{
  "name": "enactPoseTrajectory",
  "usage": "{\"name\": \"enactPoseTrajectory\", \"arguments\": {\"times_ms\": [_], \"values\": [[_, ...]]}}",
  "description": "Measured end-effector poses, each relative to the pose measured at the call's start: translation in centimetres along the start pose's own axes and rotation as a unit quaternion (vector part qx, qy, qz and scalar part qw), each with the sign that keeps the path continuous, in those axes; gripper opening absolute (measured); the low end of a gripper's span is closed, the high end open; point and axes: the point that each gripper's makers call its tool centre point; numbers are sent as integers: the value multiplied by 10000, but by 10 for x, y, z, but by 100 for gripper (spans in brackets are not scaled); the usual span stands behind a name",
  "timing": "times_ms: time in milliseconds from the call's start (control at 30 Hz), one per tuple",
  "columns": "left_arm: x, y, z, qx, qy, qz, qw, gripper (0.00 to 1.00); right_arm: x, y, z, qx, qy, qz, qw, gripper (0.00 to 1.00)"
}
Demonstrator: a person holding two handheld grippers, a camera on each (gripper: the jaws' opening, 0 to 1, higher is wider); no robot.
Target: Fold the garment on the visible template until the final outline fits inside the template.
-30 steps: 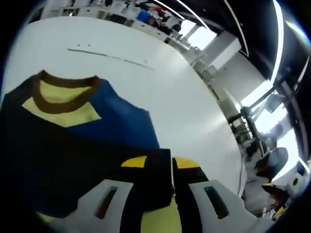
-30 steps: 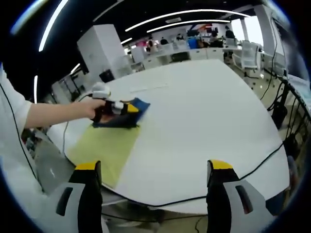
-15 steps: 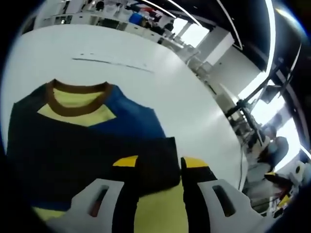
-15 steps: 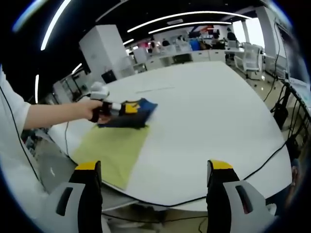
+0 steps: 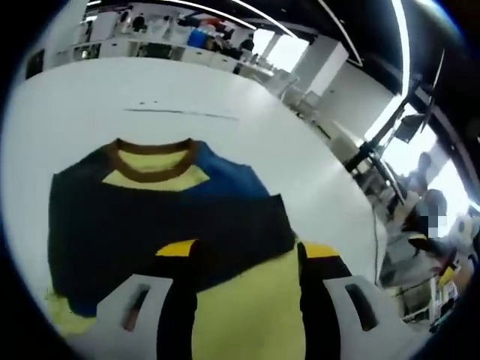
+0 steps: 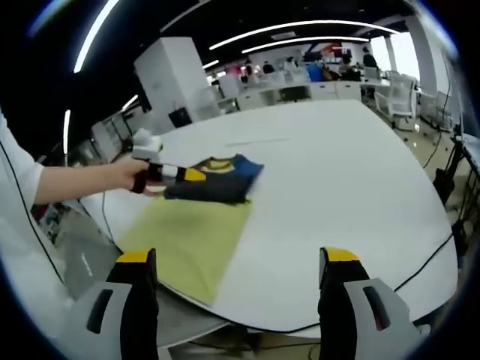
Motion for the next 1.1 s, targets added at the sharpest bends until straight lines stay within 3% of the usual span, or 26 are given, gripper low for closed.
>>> {"name": "enactPoseTrajectory", "arguments": {"times_ms": [233,700,1100], "values": [[0,-18,-39,74,183,183,9996,62,4,-13,8,111,29,2,9999,89],[-18,-52,-107,316,317,329,9985,74,20,-32,33,238,-3,-268,9994,88],[-27,-59,-158,377,564,389,9969,86,25,-46,43,315,-72,-376,9988,88]]}}
Point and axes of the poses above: the point that each gripper's makers call its tool centre point, and the gripper's own axes: z roughly forward along the fingers, y roughly to its right, x roughly out of its top, and after that the axes turned 4 degrees about -y, right-handed
